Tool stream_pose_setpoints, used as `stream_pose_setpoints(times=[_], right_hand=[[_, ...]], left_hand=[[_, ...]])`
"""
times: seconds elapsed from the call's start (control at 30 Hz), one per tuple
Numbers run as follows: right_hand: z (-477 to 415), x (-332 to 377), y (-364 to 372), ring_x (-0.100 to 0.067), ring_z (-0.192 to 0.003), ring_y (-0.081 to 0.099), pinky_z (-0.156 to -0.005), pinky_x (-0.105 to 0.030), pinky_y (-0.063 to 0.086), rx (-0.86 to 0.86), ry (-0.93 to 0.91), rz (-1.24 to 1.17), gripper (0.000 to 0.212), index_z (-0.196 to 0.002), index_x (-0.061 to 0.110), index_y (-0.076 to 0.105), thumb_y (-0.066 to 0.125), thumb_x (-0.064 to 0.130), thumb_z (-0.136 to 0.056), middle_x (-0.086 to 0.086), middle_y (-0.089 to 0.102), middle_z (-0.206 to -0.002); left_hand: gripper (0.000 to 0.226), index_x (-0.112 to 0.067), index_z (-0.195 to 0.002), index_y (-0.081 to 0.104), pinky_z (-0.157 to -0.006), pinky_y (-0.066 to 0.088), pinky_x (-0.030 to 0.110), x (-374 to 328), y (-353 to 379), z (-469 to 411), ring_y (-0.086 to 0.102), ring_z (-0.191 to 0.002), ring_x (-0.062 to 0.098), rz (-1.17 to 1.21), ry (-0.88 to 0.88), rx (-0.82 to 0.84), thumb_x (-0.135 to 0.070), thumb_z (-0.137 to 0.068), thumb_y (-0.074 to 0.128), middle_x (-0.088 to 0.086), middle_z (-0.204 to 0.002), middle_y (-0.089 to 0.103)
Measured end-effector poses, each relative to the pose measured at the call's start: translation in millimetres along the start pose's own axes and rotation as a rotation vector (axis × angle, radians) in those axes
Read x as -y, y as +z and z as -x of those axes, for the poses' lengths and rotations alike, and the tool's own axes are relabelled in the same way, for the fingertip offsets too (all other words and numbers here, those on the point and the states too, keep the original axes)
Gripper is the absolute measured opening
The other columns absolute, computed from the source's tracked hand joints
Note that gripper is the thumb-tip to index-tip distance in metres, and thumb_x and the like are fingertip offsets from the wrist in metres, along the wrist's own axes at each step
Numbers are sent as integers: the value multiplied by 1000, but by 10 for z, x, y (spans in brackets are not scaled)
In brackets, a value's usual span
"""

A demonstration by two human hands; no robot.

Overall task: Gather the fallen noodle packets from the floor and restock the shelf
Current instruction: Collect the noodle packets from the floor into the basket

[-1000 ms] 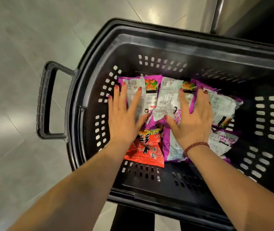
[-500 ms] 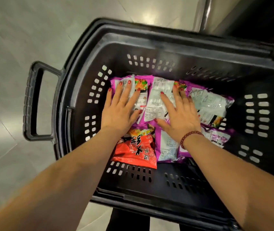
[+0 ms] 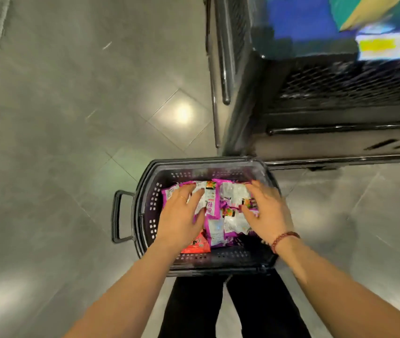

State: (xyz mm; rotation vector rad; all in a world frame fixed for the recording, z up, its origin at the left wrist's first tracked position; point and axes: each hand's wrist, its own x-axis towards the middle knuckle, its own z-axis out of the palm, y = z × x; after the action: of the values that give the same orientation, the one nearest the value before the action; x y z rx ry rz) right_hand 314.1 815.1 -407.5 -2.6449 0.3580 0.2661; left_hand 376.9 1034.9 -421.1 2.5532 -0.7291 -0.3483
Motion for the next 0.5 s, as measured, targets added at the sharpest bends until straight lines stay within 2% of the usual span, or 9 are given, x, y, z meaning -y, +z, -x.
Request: stream_pose_setpoints(times=[0.1,0.23,0.3,0.4,0.5], right_hand=[[455,0,-510,-32,-111,58,-94,-38,45,-105,61,-18,51,-122,13,63,79,23,-74,-9,62,-124],[1005,-156,-990,-24,-124,48,-104,-35,36,-136,182,-51,55,-133,21,53,68,36,-83,0,52,-138],[1283,-292,-1170,-25,-120,52,-101,-40,40,-188,222,-78,54,-133,22,53,62,43,-84,0,54,-136],[1691,-589,-1419,-24,-102,61,-85,-39,51,-293,265,-60,52,-126,26,51,48,51,-80,1,64,-119],[2055,-985,-1661,-23,-103,61,-85,-40,52,-347,337,-73,53,-123,23,57,50,51,-78,1,65,-117]], left_hand=[[40,-10,-122,61,-87,55,41,-498,-415,9,52,-111,25,34,109,-23,-24,-84,64,10,-120,61],[47,-12,-123,63,-89,54,41,-1136,-675,50,57,-111,27,15,209,34,-39,-87,49,7,-121,62],[48,-13,-122,64,-90,53,40,-1469,-687,91,58,-112,26,11,239,31,-42,-87,47,5,-120,62],[46,-13,-120,65,-92,52,37,-1986,-605,124,59,-110,24,23,301,34,-40,-86,50,3,-119,63],[46,-14,-121,65,-95,49,35,-2549,-432,79,58,-110,23,-11,373,72,-39,-84,53,1,-119,63]])
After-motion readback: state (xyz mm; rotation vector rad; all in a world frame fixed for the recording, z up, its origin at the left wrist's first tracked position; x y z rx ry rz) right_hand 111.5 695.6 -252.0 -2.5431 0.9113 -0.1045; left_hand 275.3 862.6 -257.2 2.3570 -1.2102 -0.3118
